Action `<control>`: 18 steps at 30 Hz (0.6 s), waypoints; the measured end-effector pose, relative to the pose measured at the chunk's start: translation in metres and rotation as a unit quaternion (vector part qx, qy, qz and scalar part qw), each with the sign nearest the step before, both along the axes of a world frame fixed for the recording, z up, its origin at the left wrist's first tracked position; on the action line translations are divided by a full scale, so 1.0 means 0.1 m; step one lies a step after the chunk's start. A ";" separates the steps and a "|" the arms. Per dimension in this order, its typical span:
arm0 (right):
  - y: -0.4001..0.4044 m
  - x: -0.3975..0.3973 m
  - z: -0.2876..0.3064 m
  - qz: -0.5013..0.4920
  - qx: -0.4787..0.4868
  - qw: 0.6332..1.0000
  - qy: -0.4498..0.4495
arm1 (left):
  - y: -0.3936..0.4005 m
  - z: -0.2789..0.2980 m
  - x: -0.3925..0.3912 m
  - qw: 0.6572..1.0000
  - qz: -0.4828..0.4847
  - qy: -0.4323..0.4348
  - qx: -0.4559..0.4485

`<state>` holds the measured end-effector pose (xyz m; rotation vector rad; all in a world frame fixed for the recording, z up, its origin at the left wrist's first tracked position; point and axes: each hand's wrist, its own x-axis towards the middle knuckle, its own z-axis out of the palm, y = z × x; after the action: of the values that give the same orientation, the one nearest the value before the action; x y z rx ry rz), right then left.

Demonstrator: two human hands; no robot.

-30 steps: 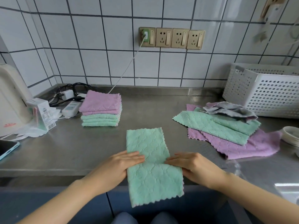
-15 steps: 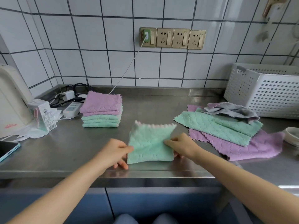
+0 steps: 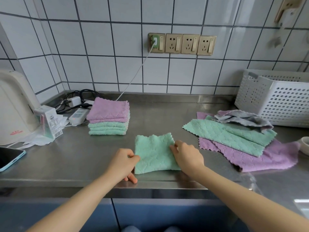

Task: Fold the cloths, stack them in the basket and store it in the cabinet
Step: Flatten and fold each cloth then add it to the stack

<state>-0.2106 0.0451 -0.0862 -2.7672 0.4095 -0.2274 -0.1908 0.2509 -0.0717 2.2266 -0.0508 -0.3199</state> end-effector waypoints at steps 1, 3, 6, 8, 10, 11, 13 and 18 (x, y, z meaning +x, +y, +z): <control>0.00 0.02 0.01 -0.005 -0.001 1.000 0.015 | 0.01 -0.01 0.02 1.000 0.001 0.008 -0.001; 0.00 0.04 0.04 -0.014 0.010 0.999 0.044 | 0.02 -0.02 0.07 1.000 -0.004 0.024 -0.004; 0.01 0.04 0.05 -0.017 0.018 0.998 0.061 | 0.01 0.00 0.11 1.000 -0.013 0.021 0.005; 0.01 0.03 0.06 -0.019 0.019 0.997 0.068 | -0.01 0.01 0.10 1.000 -0.016 0.004 0.019; 0.01 0.04 0.08 -0.023 0.020 0.996 0.080 | -0.04 0.03 0.08 0.999 -0.018 -0.026 0.039; 0.02 0.04 0.10 -0.024 0.018 0.996 0.086 | -0.05 0.04 0.08 0.998 -0.015 -0.039 0.046; 0.04 0.03 0.13 -0.025 -0.004 0.996 0.086 | -0.05 0.02 0.09 0.995 -0.006 -0.070 0.066; 0.12 -0.07 0.14 0.085 -0.134 0.987 -0.031 | -0.04 -0.02 0.15 0.978 -0.004 -0.140 0.154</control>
<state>-0.2173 0.0576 -0.0724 -3.0278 0.1318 -0.3468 -0.1760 0.2466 -0.0737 2.5665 -0.1721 -0.0152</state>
